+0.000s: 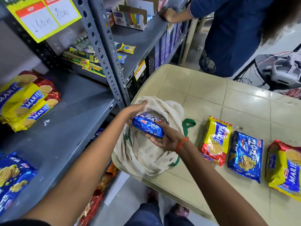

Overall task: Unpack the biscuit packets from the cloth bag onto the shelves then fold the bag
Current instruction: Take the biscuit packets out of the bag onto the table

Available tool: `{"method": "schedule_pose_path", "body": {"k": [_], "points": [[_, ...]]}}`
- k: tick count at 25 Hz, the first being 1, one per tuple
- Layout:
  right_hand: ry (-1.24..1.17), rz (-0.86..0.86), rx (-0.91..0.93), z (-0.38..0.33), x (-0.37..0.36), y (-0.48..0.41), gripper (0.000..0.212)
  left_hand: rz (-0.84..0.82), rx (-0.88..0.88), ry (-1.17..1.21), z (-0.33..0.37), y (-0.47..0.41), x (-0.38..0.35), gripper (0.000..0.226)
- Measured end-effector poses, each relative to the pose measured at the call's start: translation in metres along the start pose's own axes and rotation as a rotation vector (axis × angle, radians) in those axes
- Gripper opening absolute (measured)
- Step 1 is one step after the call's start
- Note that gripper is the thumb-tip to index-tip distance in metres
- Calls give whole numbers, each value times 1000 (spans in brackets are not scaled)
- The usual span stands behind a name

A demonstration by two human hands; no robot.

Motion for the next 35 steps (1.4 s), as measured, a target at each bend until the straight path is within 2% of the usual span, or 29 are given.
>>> {"method": "schedule_pose_path", "body": {"k": [3, 5, 7, 9, 12, 15, 18, 22, 25, 28, 30, 32, 35], "points": [[139, -120, -37, 18, 16, 31, 21, 14, 38, -45, -30, 35, -12, 59], [231, -116, -23, 29, 37, 49, 21, 53, -42, -27, -41, 51, -35, 49], [259, -34, 54, 37, 70, 64, 26, 35, -132, 82, -41, 69, -74, 42], [221, 52, 170, 42, 105, 82, 21, -10, -190, 194, -33, 77, -115, 37], [188, 169, 305, 54, 166, 118, 26, -105, -325, 235, -4, 88, -187, 41], [198, 388, 356, 72, 234, 145, 26, -243, -403, 179, 11, 85, -266, 52], [223, 552, 446, 89, 284, 156, 42, -314, -404, 136, 14, 77, -330, 54], [339, 715, 554, 90, 317, 163, 45, -234, -467, -45, 41, 77, -376, 61], [480, 778, 499, 86, 323, 160, 44, -242, -405, -77, 15, 29, -417, 71], [524, 792, 445, 87, 324, 156, 46, -261, -348, -67, -1, 8, -427, 69], [527, 818, 441, 86, 326, 154, 51, -241, -321, 33, 24, 53, -403, 61], [514, 825, 428, 82, 322, 154, 48, -271, -284, 145, 46, 96, -386, 41], [512, 814, 431, 68, 313, 163, 41, -271, -265, 189, 56, 112, -372, 40]]}}
Point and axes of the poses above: each hand's wrist, its own y-axis away from the middle knuckle, its own x-axis out of the back of the hand, z = x × y, the point moved 6 cm from there along -y, towards the middle knuckle, and after that the axes turned 9 degrees about -y, right-handed, at the moved point
